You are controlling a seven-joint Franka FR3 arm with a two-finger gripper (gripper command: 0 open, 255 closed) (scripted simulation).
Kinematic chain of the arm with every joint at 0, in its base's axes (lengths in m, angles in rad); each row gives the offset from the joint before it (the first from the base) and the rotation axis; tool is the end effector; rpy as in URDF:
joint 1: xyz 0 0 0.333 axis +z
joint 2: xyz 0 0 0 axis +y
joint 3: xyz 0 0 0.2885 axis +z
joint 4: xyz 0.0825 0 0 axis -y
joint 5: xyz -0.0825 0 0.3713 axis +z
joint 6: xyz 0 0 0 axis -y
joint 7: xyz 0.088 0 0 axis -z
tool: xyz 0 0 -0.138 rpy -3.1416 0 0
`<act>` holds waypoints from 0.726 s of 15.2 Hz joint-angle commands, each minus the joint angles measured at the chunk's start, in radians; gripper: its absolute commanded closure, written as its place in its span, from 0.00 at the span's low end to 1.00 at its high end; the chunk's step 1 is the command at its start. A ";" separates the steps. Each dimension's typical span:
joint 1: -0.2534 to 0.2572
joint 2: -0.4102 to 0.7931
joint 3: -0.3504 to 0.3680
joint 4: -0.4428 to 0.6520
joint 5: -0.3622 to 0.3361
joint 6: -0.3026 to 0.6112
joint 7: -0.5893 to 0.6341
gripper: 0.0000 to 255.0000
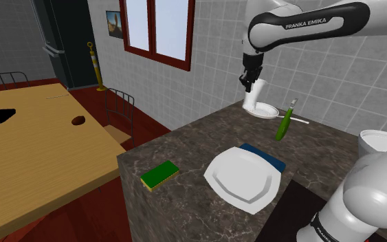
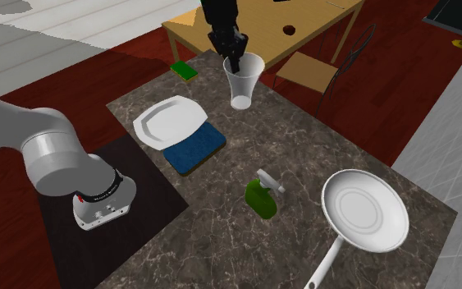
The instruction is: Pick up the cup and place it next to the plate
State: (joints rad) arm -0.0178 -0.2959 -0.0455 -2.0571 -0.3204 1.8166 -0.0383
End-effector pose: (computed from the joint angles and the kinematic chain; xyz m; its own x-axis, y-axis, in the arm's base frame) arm 0.4684 -0.0667 0.5158 0.9981 0.0514 0.0325 0.0394 -0.9537 0.2981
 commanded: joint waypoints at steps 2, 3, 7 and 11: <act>0.026 -0.068 0.045 -0.067 0.010 -0.021 0.066 1.00; 0.035 -0.086 0.061 -0.082 0.016 -0.031 0.086 1.00; 0.071 -0.149 0.125 -0.129 0.045 -0.071 0.166 1.00; 0.109 -0.196 0.193 -0.158 0.083 -0.113 0.248 1.00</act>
State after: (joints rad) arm 0.0809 -0.4780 0.1301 -2.2006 -0.2479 1.7093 0.1862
